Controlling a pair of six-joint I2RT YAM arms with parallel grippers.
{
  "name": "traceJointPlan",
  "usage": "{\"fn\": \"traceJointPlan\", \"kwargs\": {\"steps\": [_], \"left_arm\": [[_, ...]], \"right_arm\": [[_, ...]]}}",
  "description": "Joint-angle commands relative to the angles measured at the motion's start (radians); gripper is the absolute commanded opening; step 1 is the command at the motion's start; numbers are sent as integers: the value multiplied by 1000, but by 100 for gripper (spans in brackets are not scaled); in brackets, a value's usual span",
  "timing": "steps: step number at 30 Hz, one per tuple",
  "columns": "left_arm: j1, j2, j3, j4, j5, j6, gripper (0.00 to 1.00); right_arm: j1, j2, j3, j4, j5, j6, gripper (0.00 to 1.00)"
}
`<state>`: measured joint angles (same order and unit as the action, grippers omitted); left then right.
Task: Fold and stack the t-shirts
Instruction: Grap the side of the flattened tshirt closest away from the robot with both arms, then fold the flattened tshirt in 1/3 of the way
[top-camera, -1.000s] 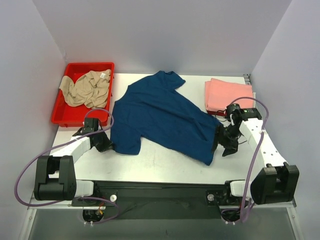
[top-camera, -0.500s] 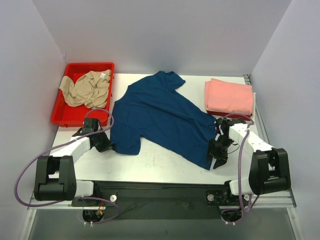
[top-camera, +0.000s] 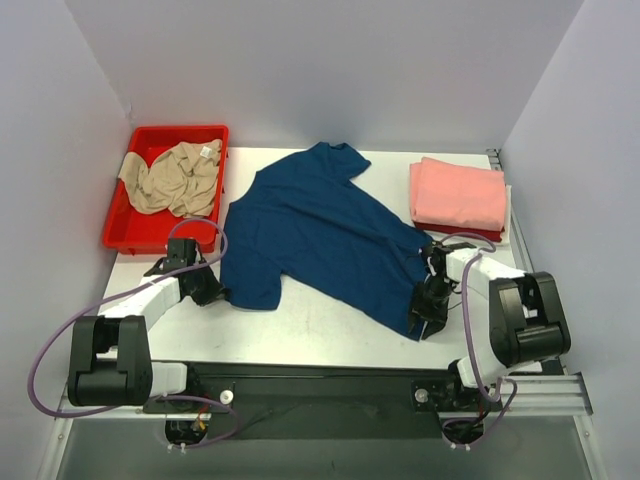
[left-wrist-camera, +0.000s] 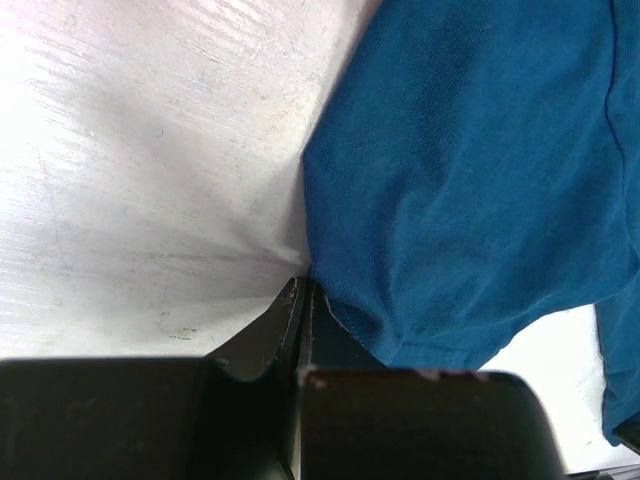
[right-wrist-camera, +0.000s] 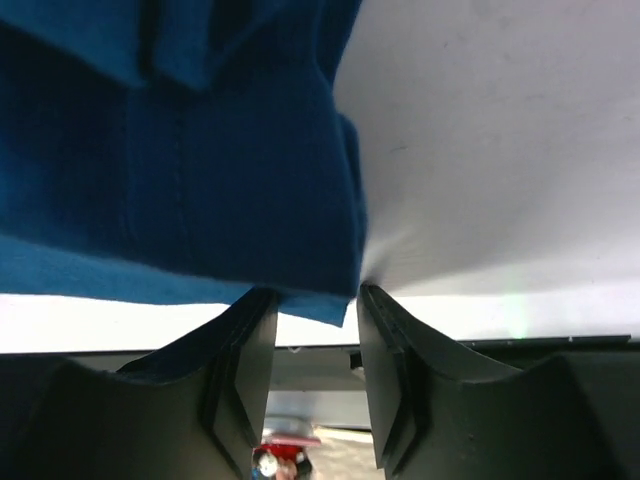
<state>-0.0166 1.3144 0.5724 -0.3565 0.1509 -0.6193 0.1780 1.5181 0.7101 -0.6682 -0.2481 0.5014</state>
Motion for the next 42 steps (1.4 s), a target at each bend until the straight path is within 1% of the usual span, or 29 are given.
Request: {"fn": "traceJointPlan", "kwargs": {"steps": [1,4,5,7,8,11,14,17,21,24,25,28,32,38,42], "left_arm": [[9,6,-32,-64,-68,36,0],[9,2,-32,-67,-71,36,0],[9,2,-32,-67,-74,36,0],[9,-3,-28,-73,-73,36,0],[9,-4,-26,-78,-73,36,0],[12,-18,-9,-101,-70,36,0],[10,-56,33,-171,-77,41,0],[12,-124,67,-265,-94,43,0],[10,-225,142,-387,-108,9,0],[12,-263,207,-465,-142,-2,0],[12,-271,221,-513,-143,0,0],[12,-303,259,-584,-191,15,0],[10,-330,270,-625,-169,21,0],[10,-385,337,-768,-192,55,0],[10,-414,368,-841,-182,72,0]], "right_arm": [[18,40,14,-4,40,16,37],[34,51,3,5,33,20,31],[35,51,-1,5,32,22,26],[40,39,-8,4,30,29,19],[43,31,-14,-2,29,34,14],[46,-1,-18,-34,21,37,6],[54,-42,-6,-95,9,34,1],[58,-71,0,-166,-20,31,0],[72,-125,8,-252,-56,20,0],[81,-147,15,-306,-79,12,0],[89,-154,17,-317,-83,12,0],[106,-167,15,-347,-102,12,0],[133,-186,0,-373,-106,25,0],[172,-280,-32,-433,-129,83,0],[172,-300,-28,-465,-129,81,0]]}}
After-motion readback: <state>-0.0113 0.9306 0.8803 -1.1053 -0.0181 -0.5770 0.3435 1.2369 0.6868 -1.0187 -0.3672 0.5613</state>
